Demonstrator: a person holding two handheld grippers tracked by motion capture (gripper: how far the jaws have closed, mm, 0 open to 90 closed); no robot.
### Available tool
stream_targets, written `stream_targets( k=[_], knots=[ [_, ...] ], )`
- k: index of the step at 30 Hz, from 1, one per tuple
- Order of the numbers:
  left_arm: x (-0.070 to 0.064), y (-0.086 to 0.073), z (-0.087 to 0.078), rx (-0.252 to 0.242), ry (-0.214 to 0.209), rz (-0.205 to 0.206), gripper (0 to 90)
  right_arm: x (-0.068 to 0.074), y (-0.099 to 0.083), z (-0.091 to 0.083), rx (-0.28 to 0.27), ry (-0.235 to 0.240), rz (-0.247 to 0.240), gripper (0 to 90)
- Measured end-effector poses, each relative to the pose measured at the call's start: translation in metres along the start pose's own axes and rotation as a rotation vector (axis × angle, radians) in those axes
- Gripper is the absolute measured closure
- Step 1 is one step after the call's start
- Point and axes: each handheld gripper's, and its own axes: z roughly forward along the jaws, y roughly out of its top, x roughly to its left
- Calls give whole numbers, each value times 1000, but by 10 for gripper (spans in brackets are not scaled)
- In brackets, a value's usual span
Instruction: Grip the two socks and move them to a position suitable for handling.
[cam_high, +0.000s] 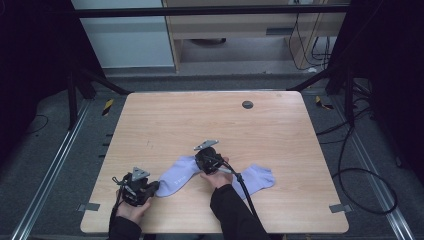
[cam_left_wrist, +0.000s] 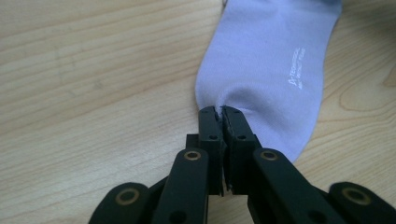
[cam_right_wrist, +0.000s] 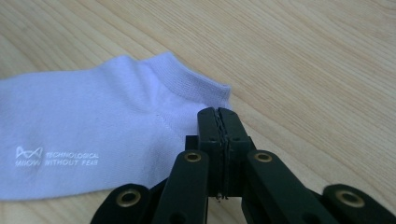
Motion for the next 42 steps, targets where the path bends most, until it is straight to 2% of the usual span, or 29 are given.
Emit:
stream_targets(
  k=[7, 12, 17, 19, 22, 25, 29, 34, 36, 37, 38, 42],
  knots=[
    [12, 7, -2, -24, 50, 15, 867, 10, -6, -21, -37, 36, -10, 894],
    [20, 8, 3, 4, 76, 37, 864, 24, -16, -29, -38, 46, -12, 891],
    [20, 9, 7, 17, 75, 64, 860, 33, -24, -31, -16, 16, -41, 889],
    [19, 8, 9, 21, 78, 73, 852, 34, -28, -32, -20, 17, -41, 888],
    [19, 8, 10, 24, 77, 71, 832, 36, -32, -33, -16, 19, -36, 887],
    [20, 8, 8, 10, 75, 56, 765, 36, -38, -35, -10, 30, -24, 863],
    [22, 9, 1, -24, 60, 24, 722, 31, -38, -43, -50, 38, -5, 754],
    [19, 11, -13, -88, 36, -12, 663, 19, -35, -64, -116, 45, 17, 670],
    [15, 12, -18, -113, 29, -12, 634, 12, -35, -74, -129, 43, 33, 616],
    [11, 13, -21, -127, 10, -20, 623, 7, -35, -79, -134, 42, 36, 598],
    [11, 13, -21, -127, 10, -20, 607, 7, -35, -79, -134, 42, 36, 598],
    [-3, 17, -23, -142, -29, -16, 595, -16, -42, -104, -154, 20, 48, 553]
  ],
)
